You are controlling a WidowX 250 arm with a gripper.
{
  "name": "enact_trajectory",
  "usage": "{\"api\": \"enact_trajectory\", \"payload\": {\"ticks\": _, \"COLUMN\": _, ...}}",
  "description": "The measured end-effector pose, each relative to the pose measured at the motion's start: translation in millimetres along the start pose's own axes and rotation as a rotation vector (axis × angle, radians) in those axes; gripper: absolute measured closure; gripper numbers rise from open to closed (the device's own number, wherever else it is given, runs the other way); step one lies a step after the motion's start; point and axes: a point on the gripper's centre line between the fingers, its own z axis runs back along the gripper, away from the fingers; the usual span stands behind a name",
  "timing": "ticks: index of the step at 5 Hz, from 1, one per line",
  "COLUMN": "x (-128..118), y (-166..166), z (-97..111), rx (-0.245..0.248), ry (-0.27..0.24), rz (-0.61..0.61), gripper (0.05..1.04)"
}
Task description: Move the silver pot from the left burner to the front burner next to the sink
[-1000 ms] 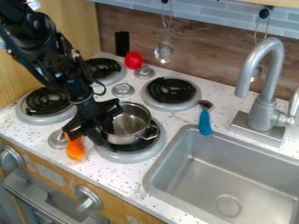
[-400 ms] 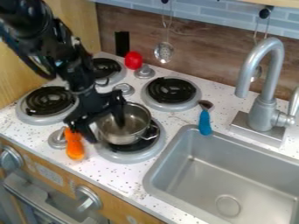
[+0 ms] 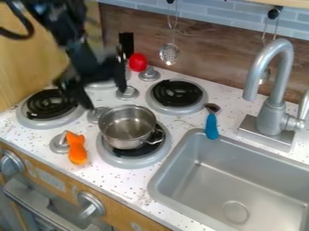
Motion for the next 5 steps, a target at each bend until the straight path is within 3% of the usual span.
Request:
{"api": "enact_trajectory", "payload": {"ticks": 1, "x": 5.1, "y": 6.6, "z": 31.6, "rx": -0.053, "ry": -0.038, "rz": -0.048, "gripper": 0.082}}
{"api": "enact_trajectory", "payload": {"ticks": 5, "x": 5.5, "y": 6.2, "z": 34.3, "rx": -0.058, "ry": -0.044, "rz": -0.05, "gripper": 0.082}}
